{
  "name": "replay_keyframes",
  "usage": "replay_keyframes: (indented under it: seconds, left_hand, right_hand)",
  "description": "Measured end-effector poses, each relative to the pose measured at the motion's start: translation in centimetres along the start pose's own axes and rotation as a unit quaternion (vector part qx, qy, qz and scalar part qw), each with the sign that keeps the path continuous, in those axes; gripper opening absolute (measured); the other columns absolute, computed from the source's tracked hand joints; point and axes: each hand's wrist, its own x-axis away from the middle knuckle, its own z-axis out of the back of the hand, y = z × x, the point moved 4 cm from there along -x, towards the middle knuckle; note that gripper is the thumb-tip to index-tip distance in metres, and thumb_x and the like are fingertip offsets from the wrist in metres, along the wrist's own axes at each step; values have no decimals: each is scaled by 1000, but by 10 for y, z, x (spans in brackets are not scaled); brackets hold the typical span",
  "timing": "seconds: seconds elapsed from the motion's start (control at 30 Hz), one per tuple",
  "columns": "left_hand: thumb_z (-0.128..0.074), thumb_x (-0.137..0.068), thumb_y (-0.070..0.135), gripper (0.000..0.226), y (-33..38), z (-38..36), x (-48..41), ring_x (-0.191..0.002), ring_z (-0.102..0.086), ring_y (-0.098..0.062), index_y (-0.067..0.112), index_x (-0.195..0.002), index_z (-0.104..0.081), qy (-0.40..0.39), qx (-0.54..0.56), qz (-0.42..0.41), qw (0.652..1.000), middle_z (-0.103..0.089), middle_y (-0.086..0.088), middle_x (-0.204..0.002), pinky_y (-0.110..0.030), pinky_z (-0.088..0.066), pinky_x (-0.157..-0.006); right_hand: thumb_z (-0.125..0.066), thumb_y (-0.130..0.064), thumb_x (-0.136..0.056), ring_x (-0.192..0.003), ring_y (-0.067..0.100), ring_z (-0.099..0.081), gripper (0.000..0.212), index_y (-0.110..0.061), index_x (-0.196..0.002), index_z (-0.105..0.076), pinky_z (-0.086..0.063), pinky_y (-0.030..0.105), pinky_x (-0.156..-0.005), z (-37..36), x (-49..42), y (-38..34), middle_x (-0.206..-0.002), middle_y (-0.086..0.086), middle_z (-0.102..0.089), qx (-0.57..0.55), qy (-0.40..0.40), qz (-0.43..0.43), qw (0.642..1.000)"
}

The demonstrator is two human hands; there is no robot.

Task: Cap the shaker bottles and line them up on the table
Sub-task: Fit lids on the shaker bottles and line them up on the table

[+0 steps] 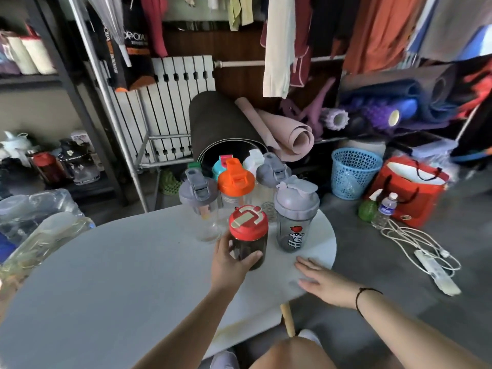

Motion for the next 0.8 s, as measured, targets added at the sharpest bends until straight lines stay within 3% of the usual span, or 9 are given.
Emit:
replay_keyframes:
  seconds: [0.1, 0.23, 0.37, 0.5, 0.63, 0.7, 0.8]
  left_hand:
    - [-87, -65, 20, 82, -1, -7, 1, -114, -56, -15, 25, -136, -46, -2, 12, 1, 1000, -49, 7, -125, -36, -51, -97]
    - [-86, -66, 20, 86, -6, -9, 3, -114, -54, -12, 27, -140, -42, -8, 3, 10, 1000, -47, 8, -127, -34, -49, -98]
    - [-86, -62, 22, 87, -22, -8, 6, -115, -58, -16, 24, -139, -46, -19, -20, 48, 998, -45, 1, -128, -38, -48, -104]
    - [-85, -59, 31, 87, -26, -9, 5, -117, -58, -19, 24, -138, -47, -28, -65, 53, 996, -46, 7, -122, -40, -47, -104]
    - [-87, -64, 24, 82, -25, -8, 4, -114, -60, -16, 19, -137, -49, -19, -66, 54, 996, -49, 8, -122, -28, -47, -100]
    - [-88, -64, 25, 82, -26, -8, 4, -113, -60, -15, 19, -137, -50, -16, -67, 57, 996, -49, 9, -120, -26, -47, -99]
    - [-89, -63, 25, 82, -27, -7, 4, -108, -61, -13, 19, -135, -51, -10, -62, 60, 996, -53, 5, -123, -28, -48, -98]
  right_hand:
    - [-40, -37, -101, -149, 9, -6, 53, -18, -150, -30, -5, 22, -117, 5, -3, 5, -160, -10, -16, -84, 61, -6, 995]
    - [-60, -31, -92, -134, 18, -45, 48, -15, -137, -52, -31, 26, -109, 19, -5, 20, -146, 2, -49, -164, 229, -80, 956]
    - [-73, -27, -82, -137, 23, -40, 77, -15, -147, -34, -33, 35, -112, 24, -13, 22, -150, 5, -41, -295, 257, -102, 915]
    - [-77, -28, -79, -139, 23, -37, 97, -22, -153, -16, -32, 36, -110, 27, -28, 17, -154, 3, -35, -352, 251, -89, 897]
    - [-76, -24, -79, -124, 22, -54, 85, -25, -148, -26, -42, 33, -98, 28, -39, 9, -139, -2, -51, -360, 274, -75, 889]
    - [-74, -21, -81, -118, 21, -58, 76, -24, -144, -32, -43, 29, -92, 26, -41, 4, -125, -4, -57, -355, 286, -69, 887]
    - [-76, -22, -79, -112, 22, -63, 70, -19, -139, -39, -46, 30, -91, 26, -42, 2, -124, 1, -61, -355, 314, -63, 878]
